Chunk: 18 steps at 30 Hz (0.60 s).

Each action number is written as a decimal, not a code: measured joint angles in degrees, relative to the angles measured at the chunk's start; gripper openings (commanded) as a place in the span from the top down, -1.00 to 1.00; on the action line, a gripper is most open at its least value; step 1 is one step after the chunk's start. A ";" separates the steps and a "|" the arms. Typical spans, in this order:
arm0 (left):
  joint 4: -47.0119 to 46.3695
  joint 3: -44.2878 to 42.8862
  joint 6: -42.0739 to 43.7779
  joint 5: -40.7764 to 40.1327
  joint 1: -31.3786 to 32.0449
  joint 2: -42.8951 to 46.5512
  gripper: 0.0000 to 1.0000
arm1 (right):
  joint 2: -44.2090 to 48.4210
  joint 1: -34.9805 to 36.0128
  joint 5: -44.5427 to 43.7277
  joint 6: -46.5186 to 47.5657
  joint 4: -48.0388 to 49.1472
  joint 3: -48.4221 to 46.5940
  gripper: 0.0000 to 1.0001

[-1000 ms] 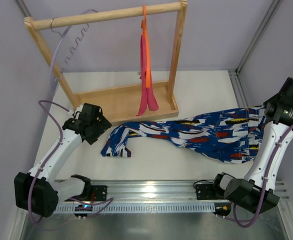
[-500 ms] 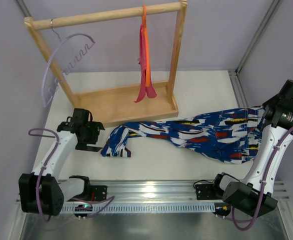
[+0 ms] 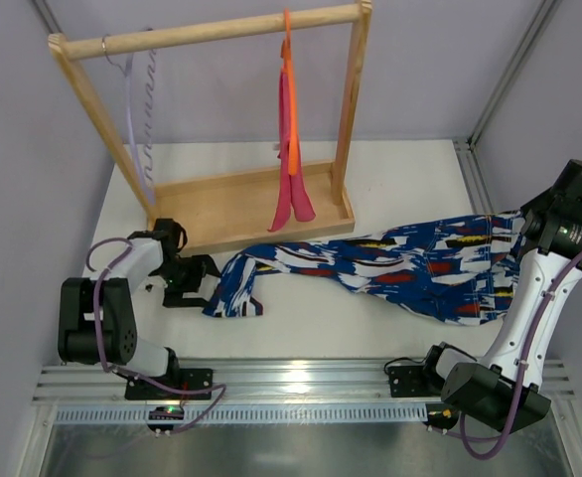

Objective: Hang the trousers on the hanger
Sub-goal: Fold the trousers

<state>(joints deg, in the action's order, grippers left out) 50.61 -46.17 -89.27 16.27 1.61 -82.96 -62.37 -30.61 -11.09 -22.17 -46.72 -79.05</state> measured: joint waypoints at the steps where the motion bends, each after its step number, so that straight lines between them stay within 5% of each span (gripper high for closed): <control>1: -0.04 0.13 0.50 0.46 -0.31 -0.76 -0.66 | 0.00 0.00 0.04 0.00 0.02 0.00 0.93; 7: -0.55 0.96 2.84 2.43 -0.92 -3.50 -0.26 | 0.00 0.00 0.13 0.00 0.26 0.11 0.92; 12: -0.24 0.98 4.37 2.69 -1.01 -3.78 -0.62 | 0.00 0.00 0.13 0.00 0.46 0.31 0.92; 18: 2.86 0.59 3.50 0.22 -4.02 0.26 -0.78 | 0.00 0.00 0.33 0.00 0.46 0.31 0.92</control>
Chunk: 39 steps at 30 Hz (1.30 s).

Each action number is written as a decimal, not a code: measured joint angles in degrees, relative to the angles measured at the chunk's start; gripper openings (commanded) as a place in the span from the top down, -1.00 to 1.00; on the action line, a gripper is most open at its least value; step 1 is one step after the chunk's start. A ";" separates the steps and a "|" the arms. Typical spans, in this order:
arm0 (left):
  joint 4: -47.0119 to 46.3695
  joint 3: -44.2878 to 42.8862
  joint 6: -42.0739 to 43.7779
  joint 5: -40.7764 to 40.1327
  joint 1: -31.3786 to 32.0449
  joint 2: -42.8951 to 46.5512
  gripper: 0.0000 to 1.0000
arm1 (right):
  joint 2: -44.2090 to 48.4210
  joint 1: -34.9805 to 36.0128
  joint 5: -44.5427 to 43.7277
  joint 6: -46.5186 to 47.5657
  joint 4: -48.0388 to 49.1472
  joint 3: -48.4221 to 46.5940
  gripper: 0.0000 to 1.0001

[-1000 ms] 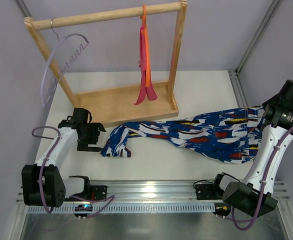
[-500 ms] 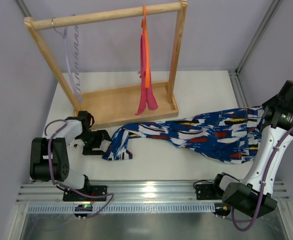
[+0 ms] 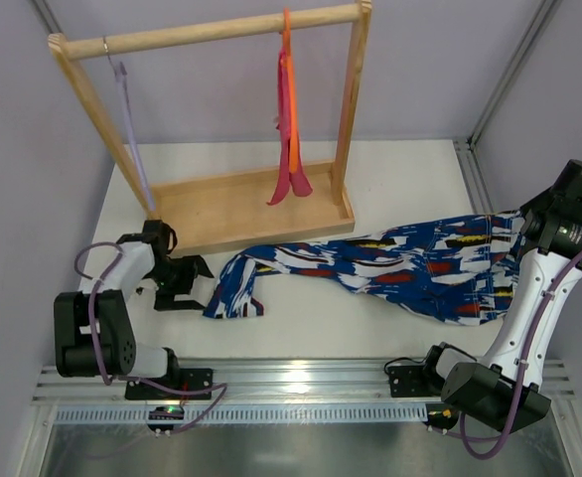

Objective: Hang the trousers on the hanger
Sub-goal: Fold the trousers

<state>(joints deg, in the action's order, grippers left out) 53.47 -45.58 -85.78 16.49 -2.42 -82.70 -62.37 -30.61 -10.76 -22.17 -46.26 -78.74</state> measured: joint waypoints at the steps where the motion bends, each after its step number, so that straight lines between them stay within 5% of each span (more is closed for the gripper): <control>1: 0.52 0.00 -0.68 -0.72 -0.11 1.62 -0.81 | 0.00 0.00 0.04 0.00 0.00 0.00 0.92; 7: 3.02 0.00 -4.33 -2.95 -0.61 9.44 -0.82 | 0.00 0.00 0.22 0.00 0.00 0.00 0.92; 24: 2.95 7.06 -3.37 -1.25 -4.04 7.32 -0.83 | 2.10 1.25 -0.50 0.28 0.37 0.74 0.93; 30: 0.15 8.04 -3.34 0.37 -4.04 4.94 -0.69 | 2.47 1.25 -0.52 0.28 0.83 1.38 0.92; 37: -2.78 10.29 -3.69 1.44 -4.04 4.13 -0.23 | 2.89 1.25 -0.61 0.26 1.25 1.88 0.92; 39: -4.17 10.47 -3.76 1.99 -4.04 2.93 0.16 | 2.89 1.25 -0.61 0.24 1.25 1.90 0.92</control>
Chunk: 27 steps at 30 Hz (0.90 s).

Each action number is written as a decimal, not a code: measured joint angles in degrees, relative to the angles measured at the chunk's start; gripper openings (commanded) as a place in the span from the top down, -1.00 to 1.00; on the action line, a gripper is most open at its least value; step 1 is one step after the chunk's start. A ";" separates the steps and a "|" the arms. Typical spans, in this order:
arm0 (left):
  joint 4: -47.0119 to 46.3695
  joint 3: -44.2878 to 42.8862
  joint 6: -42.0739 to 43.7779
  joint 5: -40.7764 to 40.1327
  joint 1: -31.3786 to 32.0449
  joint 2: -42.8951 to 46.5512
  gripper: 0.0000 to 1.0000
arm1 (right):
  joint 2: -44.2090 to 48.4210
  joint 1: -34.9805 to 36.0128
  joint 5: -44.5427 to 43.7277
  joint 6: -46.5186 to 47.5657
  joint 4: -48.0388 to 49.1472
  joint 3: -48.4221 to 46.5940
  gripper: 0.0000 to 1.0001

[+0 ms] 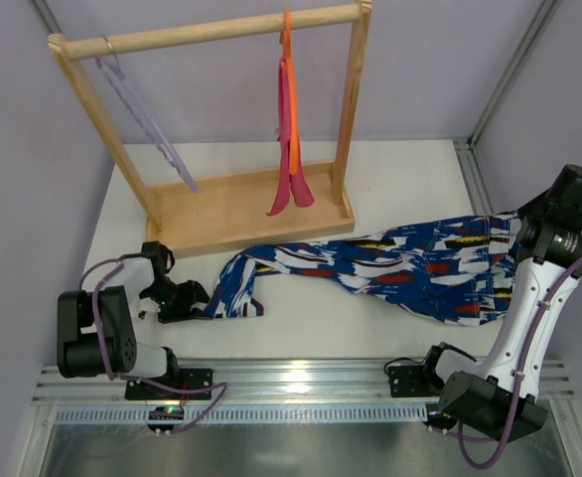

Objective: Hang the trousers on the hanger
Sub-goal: Fold the trousers

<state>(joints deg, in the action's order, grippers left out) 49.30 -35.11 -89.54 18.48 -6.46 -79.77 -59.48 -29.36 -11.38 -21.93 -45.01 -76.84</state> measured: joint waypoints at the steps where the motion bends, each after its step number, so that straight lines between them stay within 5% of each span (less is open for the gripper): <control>1: -0.85 0.11 0.15 0.26 0.00 -0.52 0.32 | 0.00 0.00 0.00 0.02 0.02 0.02 0.92; 2: -1.55 0.13 0.35 0.48 0.00 -0.87 0.64 | 0.00 0.00 0.00 0.02 0.02 0.04 0.92; 5: -2.73 -0.39 1.55 0.55 0.00 -0.72 0.99 | 0.00 0.00 -0.09 0.04 0.11 0.13 0.92; 17: 1.51 -26.47 12.57 -24.87 -2.56 14.60 0.99 | -4.61 0.13 2.62 0.02 -3.96 -7.98 0.92; 27: -7.63 -21.11 19.67 -39.08 -9.70 30.97 0.99 | -5.53 0.13 1.66 0.07 -7.54 -12.37 0.93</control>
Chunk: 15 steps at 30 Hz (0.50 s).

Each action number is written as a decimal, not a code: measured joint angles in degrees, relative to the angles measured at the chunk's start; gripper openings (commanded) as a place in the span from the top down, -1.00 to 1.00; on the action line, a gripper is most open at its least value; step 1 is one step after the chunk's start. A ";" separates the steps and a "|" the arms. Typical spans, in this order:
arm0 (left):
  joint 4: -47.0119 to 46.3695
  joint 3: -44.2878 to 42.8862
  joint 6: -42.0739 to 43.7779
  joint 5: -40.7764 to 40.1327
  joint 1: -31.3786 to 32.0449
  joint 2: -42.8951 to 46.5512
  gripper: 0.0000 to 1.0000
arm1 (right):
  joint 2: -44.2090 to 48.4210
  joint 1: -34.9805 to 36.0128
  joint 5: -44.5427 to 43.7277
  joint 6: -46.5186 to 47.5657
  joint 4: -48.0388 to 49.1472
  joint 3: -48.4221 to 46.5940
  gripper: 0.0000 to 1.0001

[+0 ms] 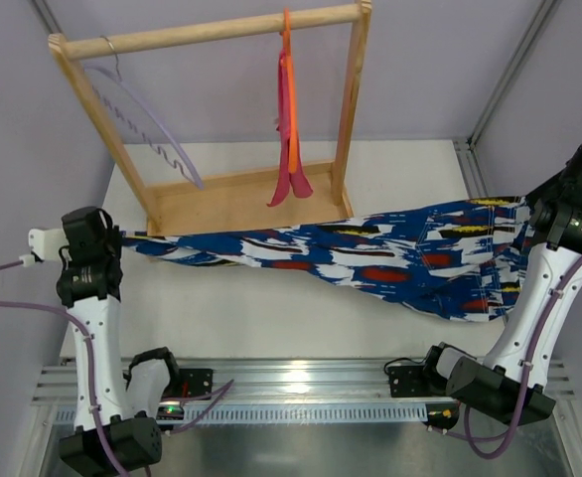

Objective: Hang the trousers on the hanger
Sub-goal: Fold the trousers

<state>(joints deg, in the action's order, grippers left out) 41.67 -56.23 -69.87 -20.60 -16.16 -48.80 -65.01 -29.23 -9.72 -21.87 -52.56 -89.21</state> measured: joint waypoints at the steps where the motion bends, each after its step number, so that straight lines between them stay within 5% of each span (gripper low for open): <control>1: -1.22 0.00 0.98 0.13 -0.52 -0.39 0.99 | -0.11 0.00 -0.22 0.00 -0.24 -0.17 0.93; 7: -11.10 3.15 6.73 6.51 -7.98 -3.06 0.99 | -2.91 -0.15 -0.50 -0.04 -1.55 -2.93 0.93; 15: -40.11 10.78 5.62 33.92 -17.81 -13.20 0.99 | -9.94 -0.50 3.76 -1.20 -1.27 -4.44 0.93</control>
<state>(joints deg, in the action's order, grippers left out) 1.56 -45.45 -64.25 13.32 -33.98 -62.00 -74.96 -29.74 -5.96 -23.07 -53.82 -93.65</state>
